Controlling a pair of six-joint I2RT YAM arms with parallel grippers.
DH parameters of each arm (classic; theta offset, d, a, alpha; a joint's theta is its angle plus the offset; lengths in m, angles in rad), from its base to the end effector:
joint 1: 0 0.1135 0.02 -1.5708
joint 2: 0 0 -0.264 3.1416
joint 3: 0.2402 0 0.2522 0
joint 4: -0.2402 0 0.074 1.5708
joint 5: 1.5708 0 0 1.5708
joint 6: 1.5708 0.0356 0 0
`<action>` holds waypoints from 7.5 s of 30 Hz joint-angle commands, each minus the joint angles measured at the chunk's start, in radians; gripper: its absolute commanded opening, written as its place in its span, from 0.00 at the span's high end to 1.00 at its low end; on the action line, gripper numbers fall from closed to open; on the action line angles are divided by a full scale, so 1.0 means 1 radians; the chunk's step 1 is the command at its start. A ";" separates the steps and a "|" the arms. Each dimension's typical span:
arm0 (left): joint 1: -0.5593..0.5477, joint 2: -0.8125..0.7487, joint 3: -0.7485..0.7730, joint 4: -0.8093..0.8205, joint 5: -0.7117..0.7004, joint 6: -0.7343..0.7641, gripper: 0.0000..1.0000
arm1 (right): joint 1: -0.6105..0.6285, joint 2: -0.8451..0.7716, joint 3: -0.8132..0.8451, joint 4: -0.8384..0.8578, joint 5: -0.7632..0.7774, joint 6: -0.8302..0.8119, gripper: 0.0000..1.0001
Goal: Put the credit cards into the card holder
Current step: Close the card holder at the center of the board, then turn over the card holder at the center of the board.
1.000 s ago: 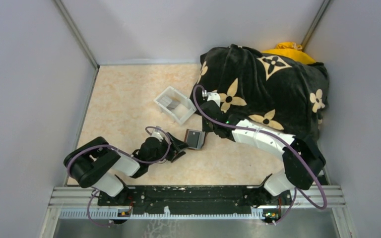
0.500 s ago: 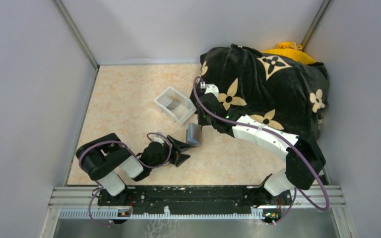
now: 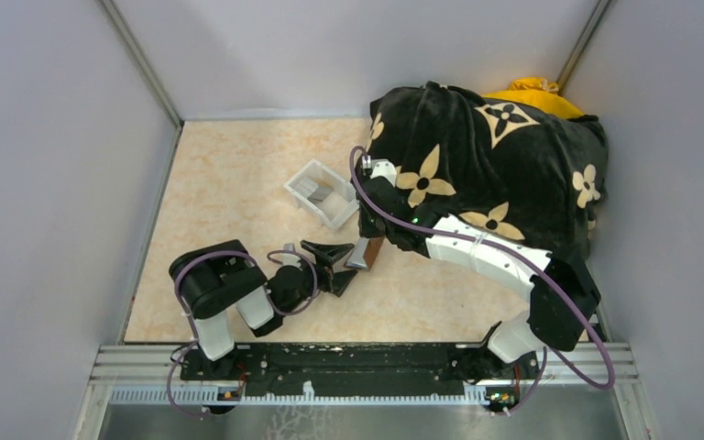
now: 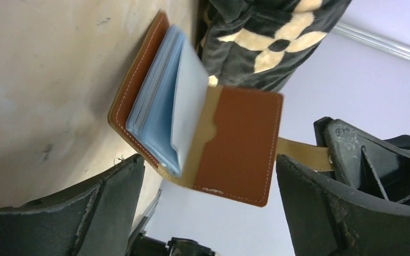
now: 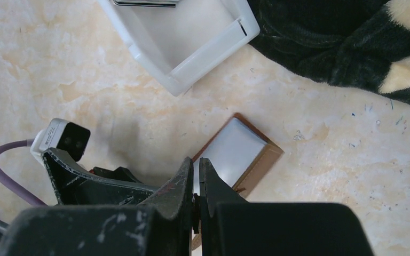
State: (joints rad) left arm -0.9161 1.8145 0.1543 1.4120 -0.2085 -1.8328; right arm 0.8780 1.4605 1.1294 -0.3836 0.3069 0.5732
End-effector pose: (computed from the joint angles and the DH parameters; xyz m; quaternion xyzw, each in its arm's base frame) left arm 0.1441 -0.1756 0.0936 -0.4046 0.6756 -0.5831 0.1997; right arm 0.2150 0.2421 0.2823 -0.0738 0.8983 0.1682 0.3992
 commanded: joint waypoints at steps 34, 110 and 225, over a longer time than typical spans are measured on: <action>-0.070 0.299 -0.050 0.135 -0.076 -0.149 0.20 | 0.064 -0.037 0.061 -0.017 0.025 0.038 1.00; -0.066 0.183 -0.170 0.298 -0.093 -0.177 0.93 | -0.075 -0.261 -0.362 0.188 -0.261 0.386 0.37; 0.061 -0.006 -0.370 0.334 0.164 0.123 0.39 | 0.176 0.307 0.211 -0.619 0.547 -0.020 1.00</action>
State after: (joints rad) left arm -0.8665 1.7996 0.0078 1.5360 -0.0479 -1.7668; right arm 0.9989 1.7058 1.2392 -0.8673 0.6712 0.5346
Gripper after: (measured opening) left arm 0.616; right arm 0.156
